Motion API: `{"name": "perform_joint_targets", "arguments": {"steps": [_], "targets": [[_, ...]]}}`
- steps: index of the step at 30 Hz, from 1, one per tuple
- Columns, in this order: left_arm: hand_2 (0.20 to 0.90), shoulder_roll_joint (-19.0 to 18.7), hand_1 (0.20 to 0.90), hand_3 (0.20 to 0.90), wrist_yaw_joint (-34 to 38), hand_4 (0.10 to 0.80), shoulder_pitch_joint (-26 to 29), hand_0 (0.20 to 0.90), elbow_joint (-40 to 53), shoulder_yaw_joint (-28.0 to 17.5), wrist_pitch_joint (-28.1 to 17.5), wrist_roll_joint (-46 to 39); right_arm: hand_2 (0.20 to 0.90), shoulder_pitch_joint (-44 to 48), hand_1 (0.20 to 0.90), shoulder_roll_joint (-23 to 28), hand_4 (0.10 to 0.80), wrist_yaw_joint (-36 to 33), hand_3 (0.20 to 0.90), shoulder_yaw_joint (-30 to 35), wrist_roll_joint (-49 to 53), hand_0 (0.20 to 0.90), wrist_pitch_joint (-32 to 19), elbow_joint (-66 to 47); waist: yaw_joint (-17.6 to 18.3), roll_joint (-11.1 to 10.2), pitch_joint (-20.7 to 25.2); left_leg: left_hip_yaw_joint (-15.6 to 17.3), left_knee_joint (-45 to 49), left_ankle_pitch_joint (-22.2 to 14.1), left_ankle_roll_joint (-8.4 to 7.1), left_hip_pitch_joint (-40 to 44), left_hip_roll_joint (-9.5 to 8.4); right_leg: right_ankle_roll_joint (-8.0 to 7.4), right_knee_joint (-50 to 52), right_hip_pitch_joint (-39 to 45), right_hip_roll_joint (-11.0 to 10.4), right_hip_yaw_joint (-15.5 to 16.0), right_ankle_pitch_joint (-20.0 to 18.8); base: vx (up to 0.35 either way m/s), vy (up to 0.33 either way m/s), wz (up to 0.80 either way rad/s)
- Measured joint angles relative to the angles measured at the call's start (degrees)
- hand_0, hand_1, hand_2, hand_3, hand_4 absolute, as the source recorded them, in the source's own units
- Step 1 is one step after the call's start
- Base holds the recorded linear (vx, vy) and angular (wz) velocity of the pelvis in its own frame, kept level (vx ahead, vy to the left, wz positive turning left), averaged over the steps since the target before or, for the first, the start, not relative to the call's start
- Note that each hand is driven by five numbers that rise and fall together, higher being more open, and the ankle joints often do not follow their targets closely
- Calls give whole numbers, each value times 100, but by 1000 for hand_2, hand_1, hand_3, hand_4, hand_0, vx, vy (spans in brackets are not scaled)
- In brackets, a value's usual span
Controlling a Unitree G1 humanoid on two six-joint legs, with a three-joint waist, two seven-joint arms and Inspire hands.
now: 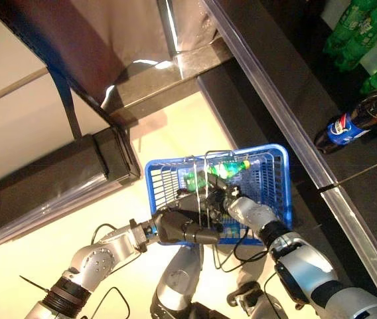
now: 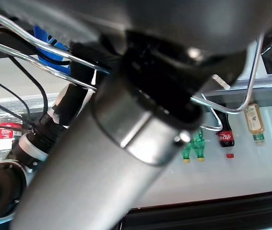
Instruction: Pick up the drink and place into the basket.
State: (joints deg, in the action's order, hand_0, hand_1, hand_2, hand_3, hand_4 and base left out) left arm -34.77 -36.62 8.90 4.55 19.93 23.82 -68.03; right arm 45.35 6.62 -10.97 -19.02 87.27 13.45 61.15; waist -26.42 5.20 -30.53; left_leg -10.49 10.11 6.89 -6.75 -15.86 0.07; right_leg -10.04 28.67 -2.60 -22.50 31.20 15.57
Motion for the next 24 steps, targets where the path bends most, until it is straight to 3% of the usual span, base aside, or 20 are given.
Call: {"name": "perform_joint_targets", "arguments": {"steps": [17, 24], "targets": [[300, 43, 300, 200, 0, 100, 3, 300, 0, -7, -3, -106, 900, 1, 900, 114, 800, 544, 900, 1, -106, 900, -44, 77, 57, -13, -7, 19, 48, 5, 7, -102, 12, -23, 17, -83, 13, -7, -17, 0, 2, 0], [300, 84, 300, 200, 1, 100, -81, 300, 0, -42, -61, -106, 900, -823, 900, 267, 800, 643, 900, -23, -696, 900, -250, -1042, 174, -94, -36, 201, 93, -3, 20, -155, 108, -13, 5, -160, 70, -36, -25, -20, -12, -3]]}}
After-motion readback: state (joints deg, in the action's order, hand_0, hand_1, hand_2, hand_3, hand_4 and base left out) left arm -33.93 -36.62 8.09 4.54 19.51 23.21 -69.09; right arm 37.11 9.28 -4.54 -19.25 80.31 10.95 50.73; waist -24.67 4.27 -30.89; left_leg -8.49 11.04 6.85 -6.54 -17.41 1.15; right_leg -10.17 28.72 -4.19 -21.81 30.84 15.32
